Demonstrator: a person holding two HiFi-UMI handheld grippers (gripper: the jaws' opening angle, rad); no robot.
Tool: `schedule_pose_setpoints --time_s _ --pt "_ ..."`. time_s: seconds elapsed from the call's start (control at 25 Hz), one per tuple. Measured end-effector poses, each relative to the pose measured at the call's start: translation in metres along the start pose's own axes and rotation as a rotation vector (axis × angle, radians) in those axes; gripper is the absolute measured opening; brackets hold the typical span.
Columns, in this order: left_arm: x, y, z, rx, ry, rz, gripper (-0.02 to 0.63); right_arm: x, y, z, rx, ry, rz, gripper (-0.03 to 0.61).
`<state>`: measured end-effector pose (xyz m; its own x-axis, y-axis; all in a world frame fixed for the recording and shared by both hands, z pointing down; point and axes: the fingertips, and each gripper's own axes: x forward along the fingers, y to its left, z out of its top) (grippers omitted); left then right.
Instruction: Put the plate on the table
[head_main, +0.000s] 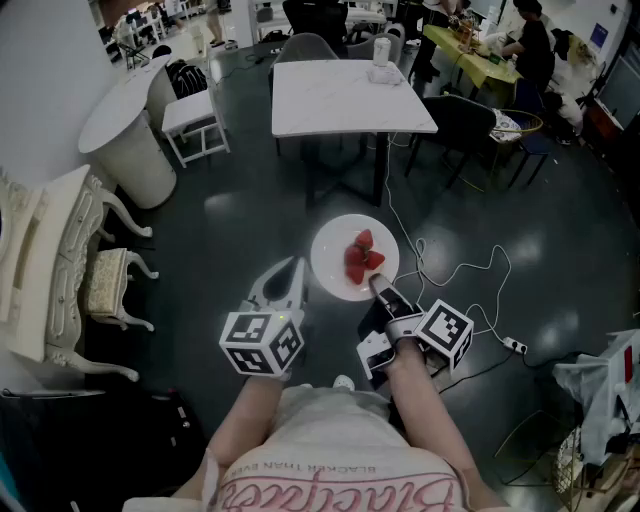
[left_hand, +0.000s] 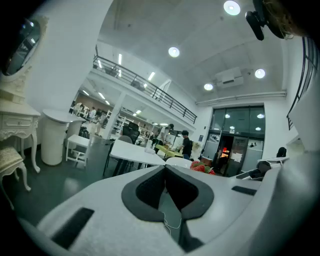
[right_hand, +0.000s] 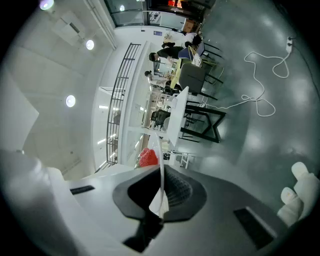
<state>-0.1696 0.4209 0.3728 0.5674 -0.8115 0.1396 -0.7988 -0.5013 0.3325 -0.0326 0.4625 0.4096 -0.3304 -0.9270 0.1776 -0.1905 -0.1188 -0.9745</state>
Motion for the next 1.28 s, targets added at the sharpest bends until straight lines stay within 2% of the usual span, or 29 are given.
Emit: schedule_pose_setpoints --time_s 0.24,0.48,0.68,0.8,1.08,1.28 --pt "0.005 0.000 -0.002 -0.013 -0.010 0.014 0.005 0.000 -0.003 0.004 -0.010 0.020 -0.004 0.011" --pt "0.003 -0.004 -0.006 -0.006 -0.030 0.033 0.005 0.000 -0.003 0.007 -0.071 0.042 0.005 0.011" --pt "-0.003 0.003 -0.015 -0.028 -0.040 0.069 0.005 0.003 -0.005 0.006 -0.060 0.046 0.033 0.011" --pt "-0.004 0.003 -0.018 -0.035 -0.040 0.081 0.005 0.001 -0.010 0.007 -0.064 0.060 0.012 0.011" --pt "0.016 -0.028 -0.024 -0.040 -0.043 0.093 0.005 -0.014 -0.008 0.038 -0.073 0.073 0.082 0.012" --pt "0.041 -0.013 -0.018 -0.045 -0.036 0.084 0.005 0.010 -0.011 0.049 -0.078 0.063 0.052 0.011"
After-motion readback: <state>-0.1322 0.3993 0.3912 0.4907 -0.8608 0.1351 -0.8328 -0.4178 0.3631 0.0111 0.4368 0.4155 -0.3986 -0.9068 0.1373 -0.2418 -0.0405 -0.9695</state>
